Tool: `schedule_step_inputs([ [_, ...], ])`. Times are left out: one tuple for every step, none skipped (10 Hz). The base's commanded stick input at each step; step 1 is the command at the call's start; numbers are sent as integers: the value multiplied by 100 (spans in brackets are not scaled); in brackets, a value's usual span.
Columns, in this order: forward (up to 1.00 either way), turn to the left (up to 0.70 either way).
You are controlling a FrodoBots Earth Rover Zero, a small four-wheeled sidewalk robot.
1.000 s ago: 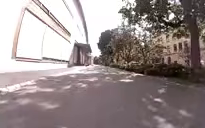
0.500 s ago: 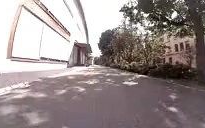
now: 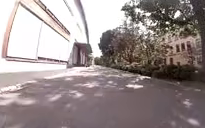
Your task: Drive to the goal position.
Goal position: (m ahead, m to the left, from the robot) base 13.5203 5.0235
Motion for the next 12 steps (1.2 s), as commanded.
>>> schedule_step_inputs([
  [85,0],
  [85,0],
  [85,0],
  [85,0],
  [85,0],
  [85,0],
  [85,-19],
  [85,-31],
  [85,-34],
  [85,-17],
  [85,0],
  [85,0],
])
